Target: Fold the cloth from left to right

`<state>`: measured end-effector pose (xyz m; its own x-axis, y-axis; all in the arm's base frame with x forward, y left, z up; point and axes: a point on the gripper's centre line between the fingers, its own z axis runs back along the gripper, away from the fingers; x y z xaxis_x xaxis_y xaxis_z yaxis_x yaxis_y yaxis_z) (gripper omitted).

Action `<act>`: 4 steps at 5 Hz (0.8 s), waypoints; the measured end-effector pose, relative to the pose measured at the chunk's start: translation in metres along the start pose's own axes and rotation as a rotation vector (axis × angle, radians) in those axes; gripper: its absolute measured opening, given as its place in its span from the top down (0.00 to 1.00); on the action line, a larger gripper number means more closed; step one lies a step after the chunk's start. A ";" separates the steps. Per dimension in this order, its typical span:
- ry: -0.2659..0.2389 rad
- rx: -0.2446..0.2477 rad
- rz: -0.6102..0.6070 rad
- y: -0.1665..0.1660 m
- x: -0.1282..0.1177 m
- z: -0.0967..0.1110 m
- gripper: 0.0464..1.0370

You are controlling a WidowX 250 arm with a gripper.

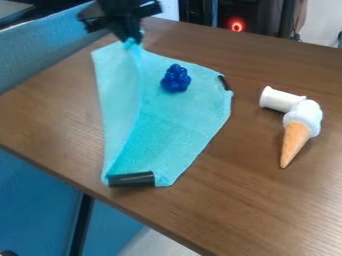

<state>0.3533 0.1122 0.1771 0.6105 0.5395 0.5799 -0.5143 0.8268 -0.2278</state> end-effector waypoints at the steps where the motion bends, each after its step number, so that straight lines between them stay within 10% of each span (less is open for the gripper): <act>1: 0.001 -0.009 -0.005 -0.031 0.002 -0.007 0.99; 4: 0.023 -0.001 -0.035 -0.071 -0.010 -0.033 0.97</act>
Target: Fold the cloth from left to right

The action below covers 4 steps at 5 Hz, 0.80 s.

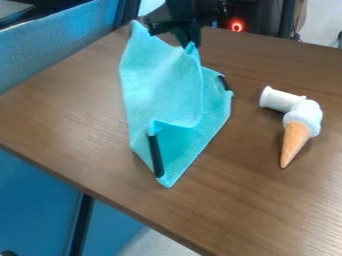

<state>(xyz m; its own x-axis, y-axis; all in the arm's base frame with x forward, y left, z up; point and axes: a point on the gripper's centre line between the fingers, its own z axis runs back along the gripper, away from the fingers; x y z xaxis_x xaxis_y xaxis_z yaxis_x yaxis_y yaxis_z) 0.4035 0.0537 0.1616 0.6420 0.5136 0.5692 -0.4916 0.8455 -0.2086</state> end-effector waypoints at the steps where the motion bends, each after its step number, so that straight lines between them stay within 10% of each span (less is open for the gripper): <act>1: 0.027 0.030 -0.013 0.002 -0.008 -0.010 0.81; 4: 0.061 -0.003 0.051 0.005 -0.003 -0.014 0.04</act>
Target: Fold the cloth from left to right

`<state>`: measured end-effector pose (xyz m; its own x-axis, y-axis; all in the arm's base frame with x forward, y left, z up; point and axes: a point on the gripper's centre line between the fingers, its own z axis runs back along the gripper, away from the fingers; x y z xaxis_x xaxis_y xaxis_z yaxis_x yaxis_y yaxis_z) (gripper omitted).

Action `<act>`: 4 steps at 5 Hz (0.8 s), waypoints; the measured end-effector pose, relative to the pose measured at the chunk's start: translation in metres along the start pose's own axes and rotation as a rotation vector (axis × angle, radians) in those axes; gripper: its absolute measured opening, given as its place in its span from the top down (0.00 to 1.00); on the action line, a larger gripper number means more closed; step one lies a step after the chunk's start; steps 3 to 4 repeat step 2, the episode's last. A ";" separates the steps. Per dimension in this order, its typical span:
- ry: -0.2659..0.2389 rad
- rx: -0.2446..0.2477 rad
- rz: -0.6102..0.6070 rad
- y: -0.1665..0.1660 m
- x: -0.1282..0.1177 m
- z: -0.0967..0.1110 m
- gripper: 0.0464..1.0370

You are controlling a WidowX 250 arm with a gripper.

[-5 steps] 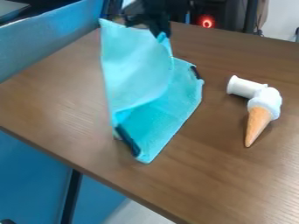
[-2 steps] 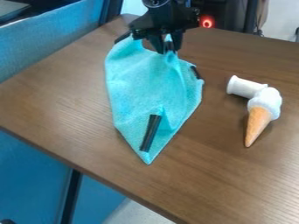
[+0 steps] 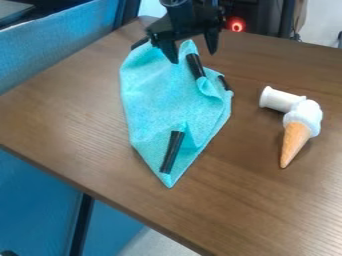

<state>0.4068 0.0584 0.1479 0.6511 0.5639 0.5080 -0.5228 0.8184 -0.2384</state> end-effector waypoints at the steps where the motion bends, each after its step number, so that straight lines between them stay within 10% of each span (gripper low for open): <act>1: 0.045 -0.044 -0.013 0.008 0.002 0.003 0.04; 2: 0.044 -0.083 -0.031 0.028 0.017 0.043 0.04; 4: 0.044 -0.083 -0.031 0.028 0.017 0.043 0.04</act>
